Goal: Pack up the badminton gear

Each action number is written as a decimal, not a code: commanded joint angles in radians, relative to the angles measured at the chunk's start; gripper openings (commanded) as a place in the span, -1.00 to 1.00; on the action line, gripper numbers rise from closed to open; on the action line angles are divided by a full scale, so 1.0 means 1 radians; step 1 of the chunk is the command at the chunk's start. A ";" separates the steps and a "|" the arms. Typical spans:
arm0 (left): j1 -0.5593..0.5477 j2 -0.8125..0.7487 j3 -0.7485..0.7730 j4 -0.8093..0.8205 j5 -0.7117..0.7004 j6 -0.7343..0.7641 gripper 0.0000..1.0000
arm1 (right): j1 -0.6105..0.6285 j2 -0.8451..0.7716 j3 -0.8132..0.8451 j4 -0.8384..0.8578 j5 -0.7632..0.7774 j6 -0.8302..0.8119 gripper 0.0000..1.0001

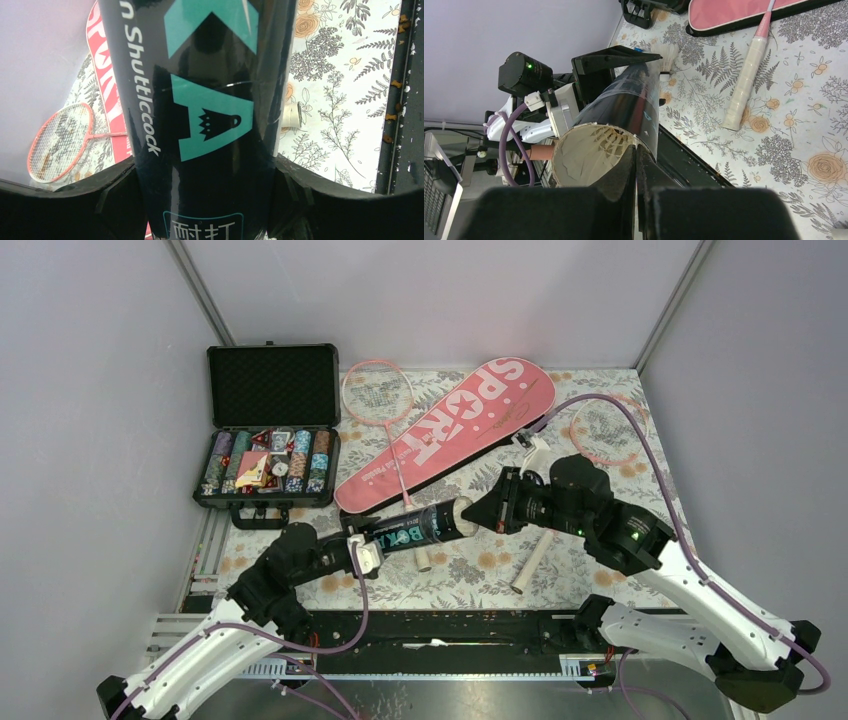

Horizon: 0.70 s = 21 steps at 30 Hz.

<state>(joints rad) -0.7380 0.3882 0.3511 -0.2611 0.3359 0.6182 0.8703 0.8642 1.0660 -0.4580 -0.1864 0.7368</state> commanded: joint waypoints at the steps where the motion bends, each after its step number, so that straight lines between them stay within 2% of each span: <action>1: 0.001 0.007 0.054 0.104 0.012 -0.014 -0.28 | -0.001 0.019 -0.029 0.074 -0.030 0.046 -1.00; 8: 0.002 0.005 0.054 0.102 -0.007 -0.014 -0.28 | -0.001 0.014 -0.025 0.066 0.001 0.030 -1.00; 9: 0.002 0.006 0.054 0.101 -0.011 -0.016 -0.28 | -0.001 0.008 -0.020 0.065 -0.001 0.028 -0.94; 11: 0.002 0.007 0.060 0.090 -0.033 -0.025 -0.28 | -0.001 -0.012 -0.007 0.067 -0.022 0.026 -0.75; 12: 0.003 0.006 0.066 0.081 -0.049 -0.032 -0.28 | -0.001 -0.025 0.001 0.071 -0.037 0.022 -0.55; 16: 0.001 -0.002 0.081 0.063 -0.123 -0.051 -0.29 | -0.001 -0.087 0.007 0.076 -0.028 0.009 -0.03; 18: 0.002 -0.007 0.081 0.072 -0.152 -0.058 -0.30 | -0.001 -0.121 0.000 0.079 0.002 0.000 0.10; 21: 0.003 0.000 0.095 0.081 -0.227 -0.092 -0.33 | -0.002 -0.158 -0.018 0.096 0.036 -0.037 0.19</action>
<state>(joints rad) -0.7399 0.3939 0.3756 -0.2825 0.2363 0.5850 0.8696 0.7536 1.0336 -0.4103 -0.1810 0.7467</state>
